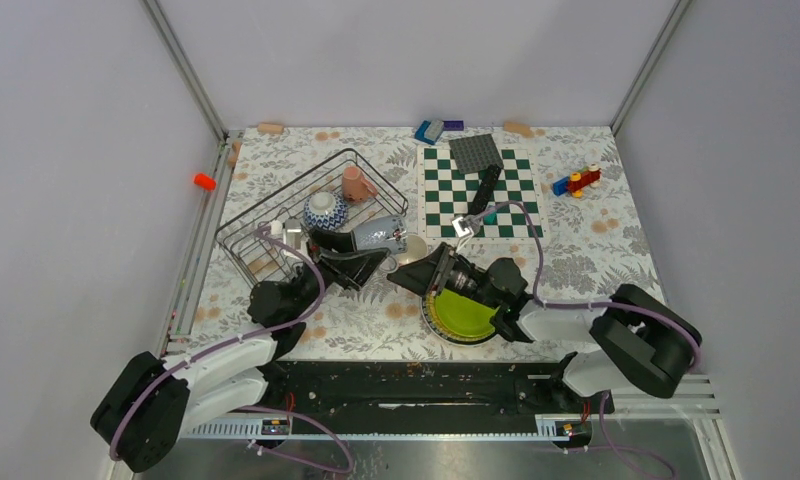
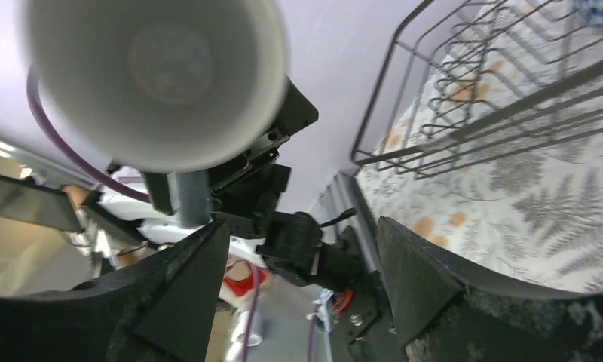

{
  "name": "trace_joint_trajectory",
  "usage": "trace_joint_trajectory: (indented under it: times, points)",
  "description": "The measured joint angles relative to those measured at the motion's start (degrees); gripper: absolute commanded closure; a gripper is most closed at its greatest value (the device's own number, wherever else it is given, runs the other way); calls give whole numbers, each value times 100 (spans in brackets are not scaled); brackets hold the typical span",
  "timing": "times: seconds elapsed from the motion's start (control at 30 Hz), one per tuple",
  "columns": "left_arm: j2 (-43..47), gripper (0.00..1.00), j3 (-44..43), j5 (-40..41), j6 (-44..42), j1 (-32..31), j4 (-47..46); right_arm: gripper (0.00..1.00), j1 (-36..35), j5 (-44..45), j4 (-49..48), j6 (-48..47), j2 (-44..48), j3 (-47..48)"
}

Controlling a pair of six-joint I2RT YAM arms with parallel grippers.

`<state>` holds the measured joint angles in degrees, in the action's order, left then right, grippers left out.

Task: Unload the mixed dishes from the dish rack
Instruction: Pick up the cup from the dish rack.

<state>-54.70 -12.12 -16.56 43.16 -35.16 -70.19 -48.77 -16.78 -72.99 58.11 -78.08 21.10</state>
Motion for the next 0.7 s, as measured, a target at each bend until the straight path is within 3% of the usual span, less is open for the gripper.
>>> trace_joint_trajectory:
  times: [0.13, 0.4, 0.7]
  points:
    - [103, 100, 31, 26, -127, -245, -387, 28, -15, -352, -420, 420, -350, 269]
    - [190, 100, 61, 22, -236, -422, -772, 31, -13, -476, -579, 476, -57, 269]
    - [199, 100, 61, 87, -546, -426, -667, 32, -24, -876, -748, 479, 33, 129]
